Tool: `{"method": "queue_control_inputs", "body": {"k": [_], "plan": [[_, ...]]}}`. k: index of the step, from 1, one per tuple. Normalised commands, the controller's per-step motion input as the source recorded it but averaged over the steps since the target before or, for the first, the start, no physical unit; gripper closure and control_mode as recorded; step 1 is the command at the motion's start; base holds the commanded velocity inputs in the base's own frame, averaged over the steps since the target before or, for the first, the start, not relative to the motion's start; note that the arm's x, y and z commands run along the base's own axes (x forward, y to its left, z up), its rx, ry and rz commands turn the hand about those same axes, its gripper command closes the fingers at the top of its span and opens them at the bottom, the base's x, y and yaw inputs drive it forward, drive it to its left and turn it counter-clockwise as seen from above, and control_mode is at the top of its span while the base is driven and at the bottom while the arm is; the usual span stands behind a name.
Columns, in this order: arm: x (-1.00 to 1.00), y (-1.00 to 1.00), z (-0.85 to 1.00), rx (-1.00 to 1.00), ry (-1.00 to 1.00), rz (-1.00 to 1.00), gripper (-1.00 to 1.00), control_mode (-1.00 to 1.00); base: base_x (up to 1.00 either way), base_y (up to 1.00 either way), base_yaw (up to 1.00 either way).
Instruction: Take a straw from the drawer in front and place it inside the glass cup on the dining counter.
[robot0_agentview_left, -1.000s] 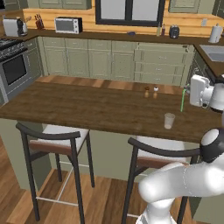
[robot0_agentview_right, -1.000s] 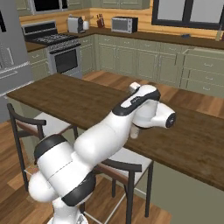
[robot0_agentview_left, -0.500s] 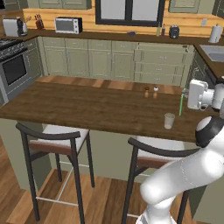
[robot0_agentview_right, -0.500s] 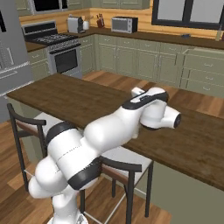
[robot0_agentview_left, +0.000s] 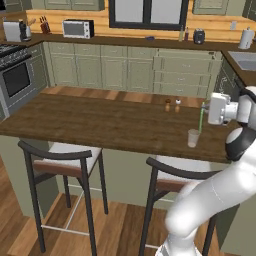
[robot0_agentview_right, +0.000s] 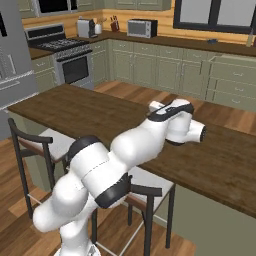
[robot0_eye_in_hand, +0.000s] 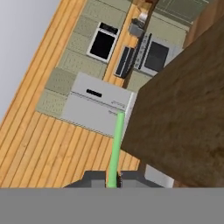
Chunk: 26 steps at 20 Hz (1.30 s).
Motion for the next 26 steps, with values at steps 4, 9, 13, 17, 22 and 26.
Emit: {"method": "queue_control_inputs", "body": {"k": [4, 9, 13, 17, 22, 26], "plan": [[0.29, 0.00, -0.09, 0.00, 0.00, 0.17, 1.00, -1.00, 0.00, 0.00, 0.00], [0.28, -0.01, -0.20, 0.00, 0.00, 0.17, 1.00, -1.00, 0.00, 0.00, 0.00], [0.22, -0.16, -0.20, 0.03, -0.03, 0.20, 1.00, -1.00, 0.00, 0.00, 0.00], [0.11, -0.29, -0.07, 0.04, -0.07, 0.19, 1.00, -1.00, 0.00, 0.00, 0.00], [0.06, -0.23, -0.07, 0.01, -0.06, 0.14, 1.00, -1.00, 0.00, 0.00, 0.00], [0.19, 0.00, -0.20, 0.00, -0.01, 0.06, 1.00, -1.00, 0.00, 0.00, 0.00]]}}
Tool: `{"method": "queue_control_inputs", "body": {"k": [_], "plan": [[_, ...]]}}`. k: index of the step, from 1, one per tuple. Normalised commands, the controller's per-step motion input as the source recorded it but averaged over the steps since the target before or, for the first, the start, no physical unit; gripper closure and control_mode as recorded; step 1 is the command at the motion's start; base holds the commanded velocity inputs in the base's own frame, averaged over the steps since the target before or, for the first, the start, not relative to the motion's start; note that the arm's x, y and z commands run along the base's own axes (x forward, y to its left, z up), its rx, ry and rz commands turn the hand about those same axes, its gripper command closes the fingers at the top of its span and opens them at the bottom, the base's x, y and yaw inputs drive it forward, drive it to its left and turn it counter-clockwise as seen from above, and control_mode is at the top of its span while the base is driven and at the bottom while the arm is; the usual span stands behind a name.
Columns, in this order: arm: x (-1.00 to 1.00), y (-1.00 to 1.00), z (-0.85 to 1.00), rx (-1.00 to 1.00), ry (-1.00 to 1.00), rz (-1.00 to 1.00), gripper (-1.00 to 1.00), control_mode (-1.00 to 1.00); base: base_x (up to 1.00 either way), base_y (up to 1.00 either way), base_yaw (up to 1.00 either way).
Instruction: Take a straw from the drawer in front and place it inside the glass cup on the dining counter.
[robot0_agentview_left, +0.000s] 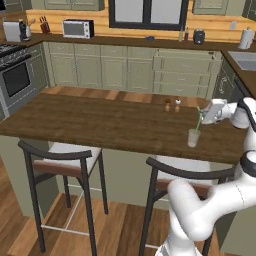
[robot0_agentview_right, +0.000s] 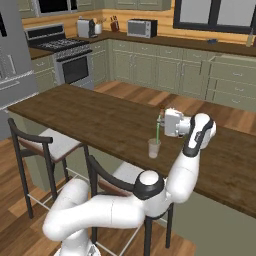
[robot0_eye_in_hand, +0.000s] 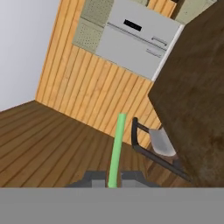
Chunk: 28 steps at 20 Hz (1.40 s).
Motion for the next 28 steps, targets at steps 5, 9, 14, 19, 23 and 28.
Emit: {"method": "queue_control_inputs", "body": {"k": [5, 9, 14, 19, 23, 28], "plan": [[0.22, 0.02, -0.19, 0.00, 0.00, 0.00, 1.00, -1.00, 0.00, 0.00, 0.00], [-0.01, 0.00, 0.00, 0.00, -0.01, 0.01, 1.00, -1.00, 0.00, 0.00, 0.00], [-0.42, 0.00, 0.00, 0.00, -0.06, 0.00, 1.00, -1.00, 0.00, 0.00, 0.00], [-0.23, 0.11, -0.06, 0.00, -0.01, 0.00, 1.00, -1.00, 0.00, 0.00, 0.00], [-0.01, 0.34, -0.09, 0.00, 0.00, 0.00, 1.00, -1.00, 0.00, 0.00, 0.00], [-0.02, 0.32, -0.10, 0.00, 0.00, 0.00, 1.00, -1.00, 0.00, 0.00, 0.00]]}}
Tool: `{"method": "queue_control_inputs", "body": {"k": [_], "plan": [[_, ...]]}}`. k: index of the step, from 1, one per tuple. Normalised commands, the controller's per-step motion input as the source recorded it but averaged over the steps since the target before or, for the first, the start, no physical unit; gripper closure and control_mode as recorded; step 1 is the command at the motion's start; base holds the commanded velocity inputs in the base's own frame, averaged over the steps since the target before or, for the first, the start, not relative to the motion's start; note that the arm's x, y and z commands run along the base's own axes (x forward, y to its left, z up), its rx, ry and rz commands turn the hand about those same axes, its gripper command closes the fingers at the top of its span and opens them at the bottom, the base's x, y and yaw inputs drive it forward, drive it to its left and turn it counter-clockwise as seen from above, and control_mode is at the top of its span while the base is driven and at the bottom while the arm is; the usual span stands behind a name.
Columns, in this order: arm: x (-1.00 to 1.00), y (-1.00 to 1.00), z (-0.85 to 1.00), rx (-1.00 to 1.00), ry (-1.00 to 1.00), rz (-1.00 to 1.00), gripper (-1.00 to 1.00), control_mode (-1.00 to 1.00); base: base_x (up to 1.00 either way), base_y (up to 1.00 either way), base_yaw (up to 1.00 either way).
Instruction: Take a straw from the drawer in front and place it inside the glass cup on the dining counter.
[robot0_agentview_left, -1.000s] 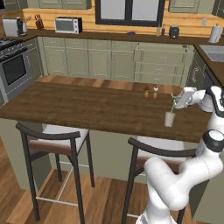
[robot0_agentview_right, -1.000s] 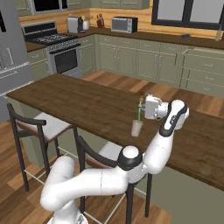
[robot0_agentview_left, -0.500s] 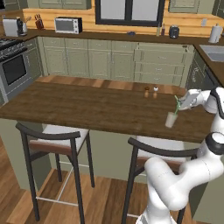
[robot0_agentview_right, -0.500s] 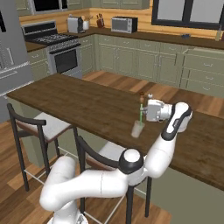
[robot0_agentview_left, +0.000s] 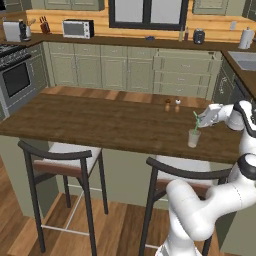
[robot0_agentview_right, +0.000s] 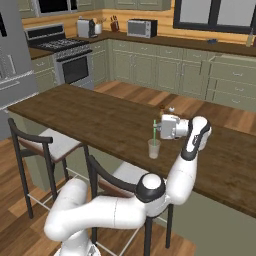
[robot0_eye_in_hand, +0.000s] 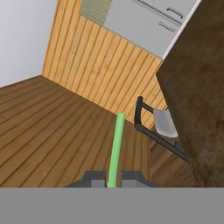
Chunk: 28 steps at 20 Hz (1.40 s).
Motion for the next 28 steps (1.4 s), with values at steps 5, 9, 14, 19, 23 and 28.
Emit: {"method": "queue_control_inputs", "body": {"k": [5, 9, 14, 19, 23, 28], "plan": [[-0.03, 0.00, -0.11, 0.00, 0.00, 0.00, 1.00, -1.00, 0.00, 0.00, 0.00], [0.00, 0.00, -0.07, 0.00, 0.00, 0.00, 1.00, -1.00, 0.00, 0.00, 0.00], [0.00, 0.00, -0.01, 0.00, 0.00, 0.00, -1.00, -1.00, 0.00, 0.00, 0.00], [0.00, 0.00, 0.00, 0.00, -0.02, 0.00, -1.00, -1.00, 0.00, 0.00, 0.00], [0.00, 0.00, -0.02, 0.00, -0.02, 0.00, -1.00, -1.00, 0.00, 0.00, 0.00], [0.00, 0.00, -0.02, 0.00, -0.03, 0.00, -1.00, -1.00, 0.00, 0.00, 0.00]]}}
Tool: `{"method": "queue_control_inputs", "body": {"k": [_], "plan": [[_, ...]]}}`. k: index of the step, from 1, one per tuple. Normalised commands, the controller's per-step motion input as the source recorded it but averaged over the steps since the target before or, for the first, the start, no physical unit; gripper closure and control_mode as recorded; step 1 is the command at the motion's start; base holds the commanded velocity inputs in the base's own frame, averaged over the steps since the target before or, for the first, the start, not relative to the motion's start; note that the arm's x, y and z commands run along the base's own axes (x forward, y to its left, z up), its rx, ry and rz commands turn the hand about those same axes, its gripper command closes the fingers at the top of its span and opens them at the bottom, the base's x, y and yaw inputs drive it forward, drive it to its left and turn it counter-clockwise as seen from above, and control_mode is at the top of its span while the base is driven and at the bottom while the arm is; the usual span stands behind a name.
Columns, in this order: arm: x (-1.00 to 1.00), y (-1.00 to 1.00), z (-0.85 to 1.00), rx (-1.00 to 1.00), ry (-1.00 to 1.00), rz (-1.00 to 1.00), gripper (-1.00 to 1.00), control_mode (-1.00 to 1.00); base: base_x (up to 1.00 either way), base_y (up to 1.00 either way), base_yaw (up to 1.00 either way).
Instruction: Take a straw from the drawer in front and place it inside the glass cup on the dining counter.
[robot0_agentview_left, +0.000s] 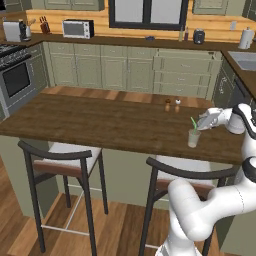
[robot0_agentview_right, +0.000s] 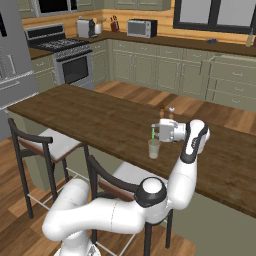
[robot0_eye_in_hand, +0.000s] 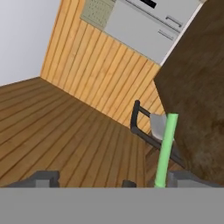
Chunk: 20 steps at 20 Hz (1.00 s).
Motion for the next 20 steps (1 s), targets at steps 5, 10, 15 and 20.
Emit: {"method": "queue_control_inputs", "body": {"k": [5, 10, 15, 20], "plan": [[0.00, 0.00, -0.05, -0.02, -0.05, 0.00, -1.00, -1.00, 0.00, 0.00, 0.00], [0.00, -0.02, -0.02, -0.06, -0.05, 0.00, -1.00, -1.00, 0.00, 0.00, 0.00], [0.01, -0.08, 0.01, 0.00, 0.00, -0.01, -1.00, -1.00, 0.00, 0.00, 0.00], [0.07, -0.01, 0.10, 0.00, 0.00, -0.05, -1.00, -1.00, 0.00, 0.00, 0.00]]}}
